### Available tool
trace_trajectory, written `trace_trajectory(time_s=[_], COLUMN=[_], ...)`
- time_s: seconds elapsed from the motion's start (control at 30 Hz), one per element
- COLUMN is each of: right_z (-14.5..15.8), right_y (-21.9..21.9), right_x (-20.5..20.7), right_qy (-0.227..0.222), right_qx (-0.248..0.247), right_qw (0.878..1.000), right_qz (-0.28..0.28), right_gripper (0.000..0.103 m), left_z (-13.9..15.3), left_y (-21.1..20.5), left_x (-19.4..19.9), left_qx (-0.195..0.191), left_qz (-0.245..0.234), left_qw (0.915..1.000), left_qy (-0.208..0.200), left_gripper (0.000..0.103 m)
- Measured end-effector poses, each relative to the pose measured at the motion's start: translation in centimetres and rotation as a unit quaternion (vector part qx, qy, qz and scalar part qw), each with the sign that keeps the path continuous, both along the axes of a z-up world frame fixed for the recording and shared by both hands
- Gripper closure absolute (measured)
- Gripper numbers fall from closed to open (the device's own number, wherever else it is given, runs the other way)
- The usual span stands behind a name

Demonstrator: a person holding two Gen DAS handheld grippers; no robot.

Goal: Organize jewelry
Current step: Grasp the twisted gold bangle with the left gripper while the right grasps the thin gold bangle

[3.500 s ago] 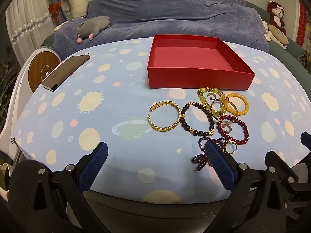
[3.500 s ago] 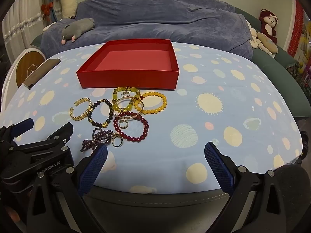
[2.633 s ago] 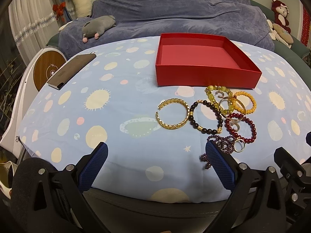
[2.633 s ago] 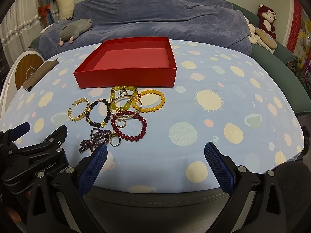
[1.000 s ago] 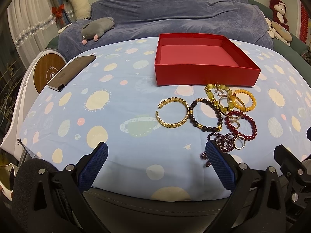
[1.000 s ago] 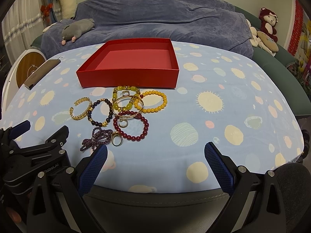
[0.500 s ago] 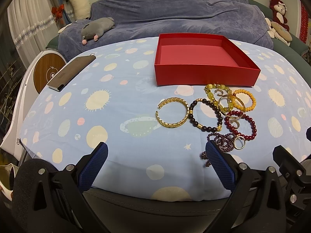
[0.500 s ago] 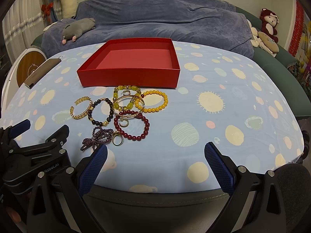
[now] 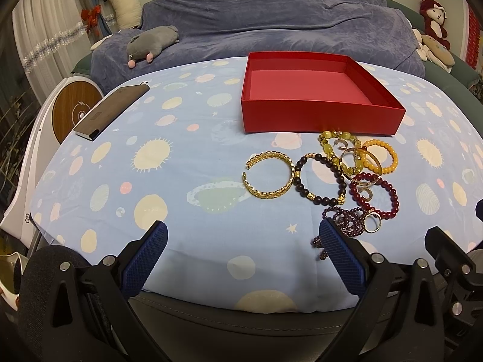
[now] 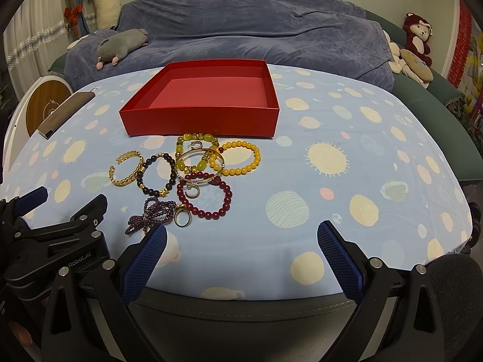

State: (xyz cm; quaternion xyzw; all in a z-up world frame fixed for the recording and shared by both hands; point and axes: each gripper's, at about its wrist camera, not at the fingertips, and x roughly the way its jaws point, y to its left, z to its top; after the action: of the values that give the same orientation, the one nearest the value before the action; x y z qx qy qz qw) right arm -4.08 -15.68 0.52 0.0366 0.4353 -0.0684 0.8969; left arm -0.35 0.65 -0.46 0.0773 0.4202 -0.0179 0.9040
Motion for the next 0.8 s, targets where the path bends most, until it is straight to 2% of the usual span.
trace_trajectory(time_s=[0.4, 0.63, 0.8], right_z=[-0.2, -0.9, -1.3], right_y=[-1.3, -2.6, -3.2], right_x=[1.1, 2.8, 4.0], right_qy=[0.007, 0.018, 0.025], right_qx=[0.009, 0.013, 0.014], right_qw=[1.000, 0.999, 0.999], right_qz=[-0.024, -0.032, -0.036], right_gripper=[0.007, 0.007, 0.007], left_z=[0.1, -0.9, -2.2], left_y=[2.5, 2.4, 1.4], left_x=[2.5, 5.5, 7.3], left_qx=[-0.036, -0.026, -0.036], left_qz=[0.039, 0.030, 0.011], left_qw=[0.9985, 0.9986, 0.9976], left_qy=[0.016, 0.034, 0.058], left_gripper=[0.007, 0.007, 0.008])
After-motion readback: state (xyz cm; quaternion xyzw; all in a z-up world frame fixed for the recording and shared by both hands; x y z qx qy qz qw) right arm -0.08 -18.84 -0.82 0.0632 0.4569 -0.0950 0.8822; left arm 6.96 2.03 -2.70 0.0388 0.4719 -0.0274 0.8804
